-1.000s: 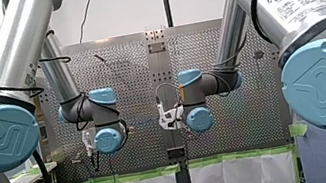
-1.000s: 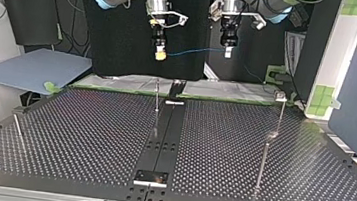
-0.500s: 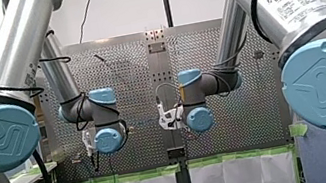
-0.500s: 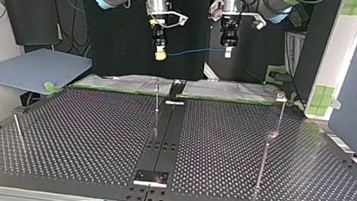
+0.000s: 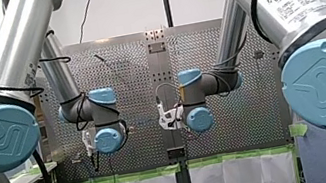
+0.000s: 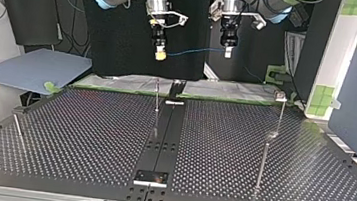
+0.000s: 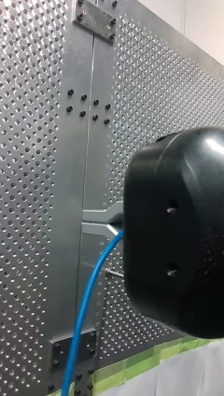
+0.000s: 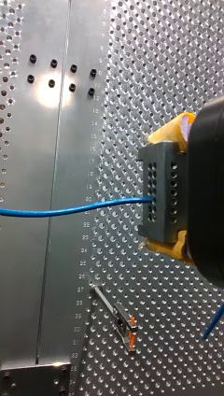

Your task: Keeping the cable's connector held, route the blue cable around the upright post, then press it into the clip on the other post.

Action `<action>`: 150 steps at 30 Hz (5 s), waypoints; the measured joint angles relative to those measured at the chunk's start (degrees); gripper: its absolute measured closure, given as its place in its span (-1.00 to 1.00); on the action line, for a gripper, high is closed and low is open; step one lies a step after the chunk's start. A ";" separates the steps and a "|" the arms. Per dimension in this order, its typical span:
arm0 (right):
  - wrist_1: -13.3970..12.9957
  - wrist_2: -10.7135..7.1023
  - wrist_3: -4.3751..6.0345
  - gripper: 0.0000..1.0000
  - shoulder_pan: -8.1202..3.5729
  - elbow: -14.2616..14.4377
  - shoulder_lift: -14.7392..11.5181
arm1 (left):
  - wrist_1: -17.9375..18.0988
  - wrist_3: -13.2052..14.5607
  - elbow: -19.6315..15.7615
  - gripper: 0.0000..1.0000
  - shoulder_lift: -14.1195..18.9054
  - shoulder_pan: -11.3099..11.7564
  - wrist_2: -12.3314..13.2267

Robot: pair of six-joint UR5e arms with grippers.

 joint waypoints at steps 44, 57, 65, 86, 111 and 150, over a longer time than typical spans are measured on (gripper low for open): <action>0.00 0.00 0.00 1.00 0.00 -0.01 0.00 | 0.00 0.00 0.00 1.00 0.00 0.00 0.00; 0.00 0.00 0.00 1.00 0.00 0.00 0.00 | 0.00 0.00 0.00 1.00 0.00 0.00 0.00; 0.00 0.00 0.00 1.00 0.00 0.00 0.00 | 0.00 0.00 0.00 1.00 0.00 0.00 0.00; 0.00 0.00 0.00 1.00 0.00 -0.01 0.00 | 0.00 0.00 0.00 1.00 0.00 0.00 0.00; 0.01 0.00 0.00 1.00 0.00 0.00 0.00 | 0.01 0.02 0.00 1.00 0.00 0.02 0.00; 6.04 6.15 -1.65 1.00 2.87 -1.12 6.60 | -1.85 0.53 -0.18 1.00 0.70 0.00 0.26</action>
